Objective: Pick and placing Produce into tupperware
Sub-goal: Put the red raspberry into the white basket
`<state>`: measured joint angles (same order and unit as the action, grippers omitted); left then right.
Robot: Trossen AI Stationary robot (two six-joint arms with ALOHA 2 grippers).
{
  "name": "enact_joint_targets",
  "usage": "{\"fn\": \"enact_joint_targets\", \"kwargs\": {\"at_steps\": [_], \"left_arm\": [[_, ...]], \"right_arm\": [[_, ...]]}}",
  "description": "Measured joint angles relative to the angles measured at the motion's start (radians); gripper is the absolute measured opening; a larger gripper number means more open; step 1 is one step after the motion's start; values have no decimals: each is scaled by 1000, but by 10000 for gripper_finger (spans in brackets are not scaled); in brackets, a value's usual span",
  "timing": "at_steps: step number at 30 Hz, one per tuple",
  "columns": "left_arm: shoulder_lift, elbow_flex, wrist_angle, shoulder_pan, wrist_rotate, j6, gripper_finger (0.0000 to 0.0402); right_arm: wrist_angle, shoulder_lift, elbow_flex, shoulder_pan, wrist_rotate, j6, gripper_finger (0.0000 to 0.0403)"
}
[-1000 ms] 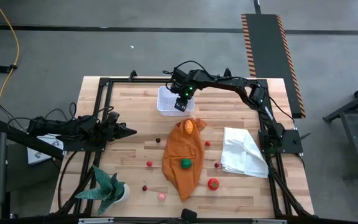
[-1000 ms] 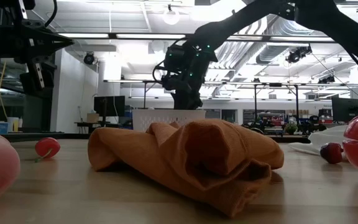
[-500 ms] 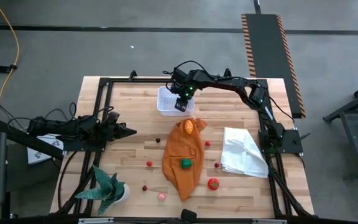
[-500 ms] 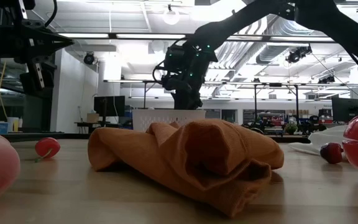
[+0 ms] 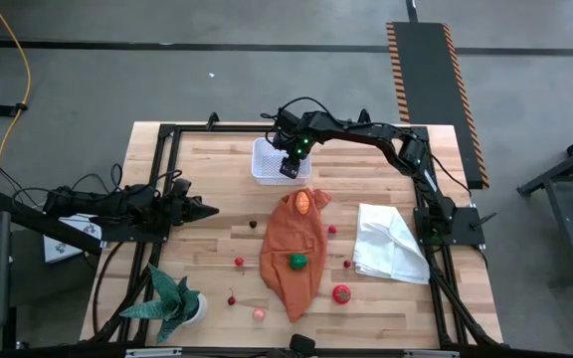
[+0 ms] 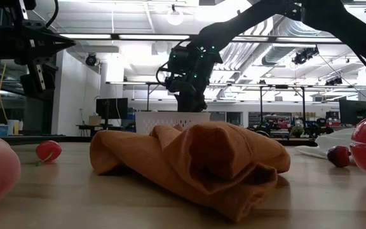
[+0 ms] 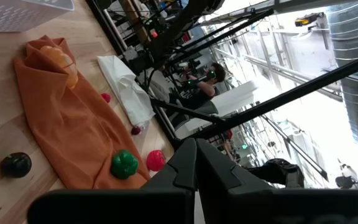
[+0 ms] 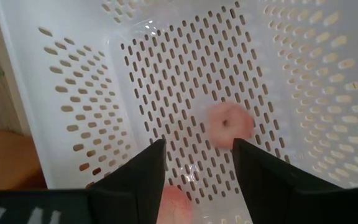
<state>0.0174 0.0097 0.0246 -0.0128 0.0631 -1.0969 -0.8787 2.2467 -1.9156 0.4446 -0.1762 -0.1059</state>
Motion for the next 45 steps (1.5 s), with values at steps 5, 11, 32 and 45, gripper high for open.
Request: {"fn": "enact_joint_targets", "kwargs": {"at_steps": [5,11,32,45], "left_arm": [[0,0,0,0,0,0,1],[0,0,0,0,0,0,1],[0,0,0,0,0,0,1],[0,0,0,0,0,0,1]], "right_arm": [[3,0,0,0,0,1,169],[12,-13,0,0,-3,20,167],[90,-236,0,40,2,50,167],[81,-410,0,48,6,64,167]]}}
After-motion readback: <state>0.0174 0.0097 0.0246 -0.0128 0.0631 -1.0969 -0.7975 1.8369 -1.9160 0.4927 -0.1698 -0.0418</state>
